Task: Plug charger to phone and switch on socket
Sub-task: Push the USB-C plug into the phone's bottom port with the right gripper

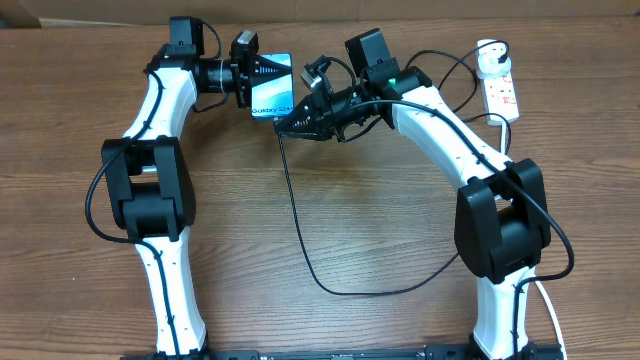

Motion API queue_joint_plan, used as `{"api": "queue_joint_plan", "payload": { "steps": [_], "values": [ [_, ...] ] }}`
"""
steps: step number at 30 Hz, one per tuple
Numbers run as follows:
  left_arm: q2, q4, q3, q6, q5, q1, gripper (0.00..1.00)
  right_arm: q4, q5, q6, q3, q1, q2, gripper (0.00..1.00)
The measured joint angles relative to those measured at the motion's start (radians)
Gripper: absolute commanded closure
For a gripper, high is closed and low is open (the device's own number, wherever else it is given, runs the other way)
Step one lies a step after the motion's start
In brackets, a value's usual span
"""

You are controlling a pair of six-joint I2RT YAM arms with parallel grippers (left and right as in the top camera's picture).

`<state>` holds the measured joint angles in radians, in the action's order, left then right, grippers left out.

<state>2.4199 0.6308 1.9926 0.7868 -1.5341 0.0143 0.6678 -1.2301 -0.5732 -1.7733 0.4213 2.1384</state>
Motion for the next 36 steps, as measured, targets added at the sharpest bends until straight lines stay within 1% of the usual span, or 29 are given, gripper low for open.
{"api": "queue_joint_plan", "payload": {
  "steps": [23, 31, 36],
  "values": [
    [0.0, 0.0, 0.0, 0.0, 0.0, 0.0, 0.96, -0.003, 0.006, -0.001, 0.0, 0.006, 0.0, 0.96],
    [0.0, 0.0, 0.0, 0.0, 0.0, 0.0, 0.96, -0.059, 0.0, -0.032, 0.0, 0.008, 0.0, 0.96],
    [0.0, 0.0, 0.0, 0.0, 0.0, 0.0, 0.96, -0.061, 0.0, -0.045, 0.0, 0.008, 0.0, 0.96]
  ]
}}
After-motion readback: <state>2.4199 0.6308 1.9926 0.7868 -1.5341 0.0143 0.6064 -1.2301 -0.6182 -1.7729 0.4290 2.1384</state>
